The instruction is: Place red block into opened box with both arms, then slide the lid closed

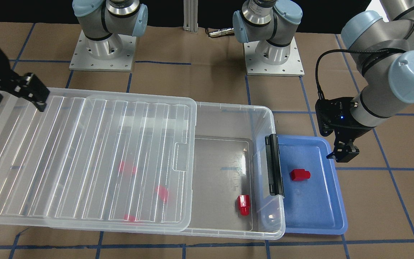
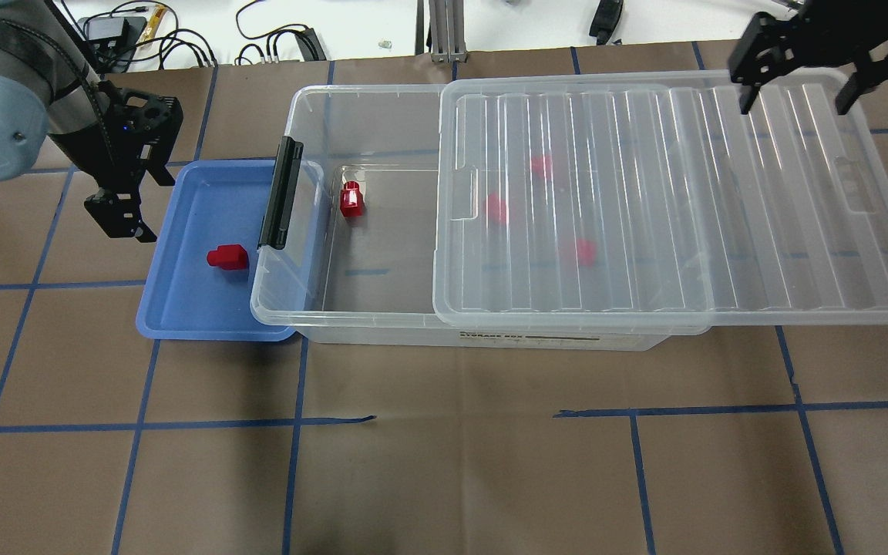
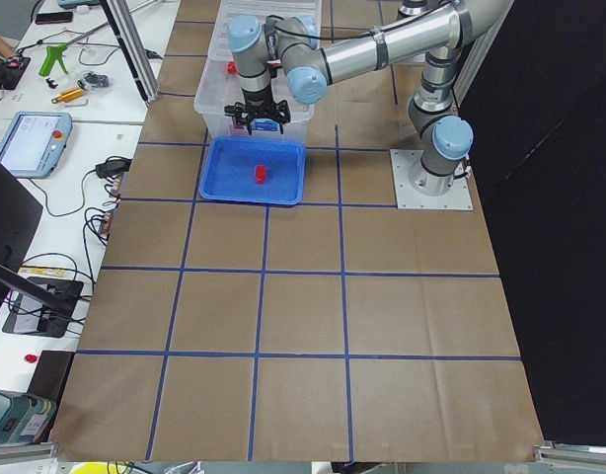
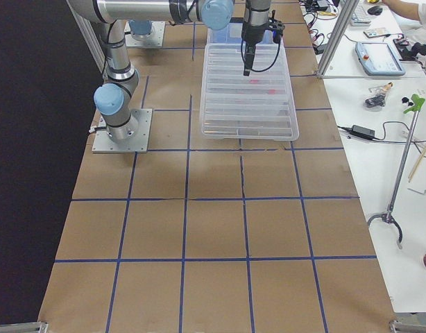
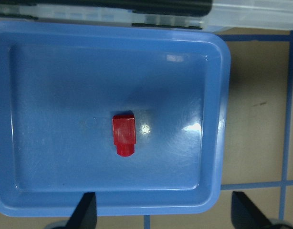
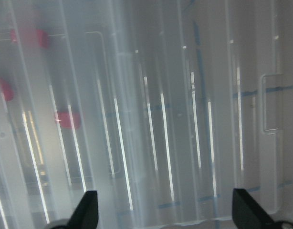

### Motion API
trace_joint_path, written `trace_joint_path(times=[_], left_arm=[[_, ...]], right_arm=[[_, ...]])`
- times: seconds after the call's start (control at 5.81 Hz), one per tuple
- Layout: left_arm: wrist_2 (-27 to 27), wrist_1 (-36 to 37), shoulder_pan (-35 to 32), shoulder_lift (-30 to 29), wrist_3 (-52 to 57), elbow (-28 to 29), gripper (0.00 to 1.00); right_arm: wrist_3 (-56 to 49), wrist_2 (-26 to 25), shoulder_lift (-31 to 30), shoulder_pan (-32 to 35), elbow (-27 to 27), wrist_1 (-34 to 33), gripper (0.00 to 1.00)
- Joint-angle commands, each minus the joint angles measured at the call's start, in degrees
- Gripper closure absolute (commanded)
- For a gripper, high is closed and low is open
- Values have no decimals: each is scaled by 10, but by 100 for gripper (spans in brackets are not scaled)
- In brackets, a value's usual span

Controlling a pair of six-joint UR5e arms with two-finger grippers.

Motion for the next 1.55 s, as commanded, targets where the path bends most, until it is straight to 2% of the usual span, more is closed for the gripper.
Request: trace_joint_path(times=[0.0,0.17,0.34,0.86,1.03,1.2,1.38], left_arm=[[-3,101,0,-44,2,-47,2],[-3,159,-2,-69,4,-71,2],[-3,196,-5,-88,4,-88,2],[-3,209,-6,-119,2,-92,5],[-4,210,-6,-121,3,-91,22],[-3,213,-6,-121,3,-91,67],[-3,216,-6,-121,2,-89,94]], right_arm=[[69,43,6,58,8,2,0],[63,61,2,57,25,-4,0],[19,56,1,49,29,-7,0],[23,54,-5,44,30,-15,0],[24,52,-5,45,29,-14,0],[24,33,-6,46,28,-13,0],[24,21,-6,46,28,-12,0]])
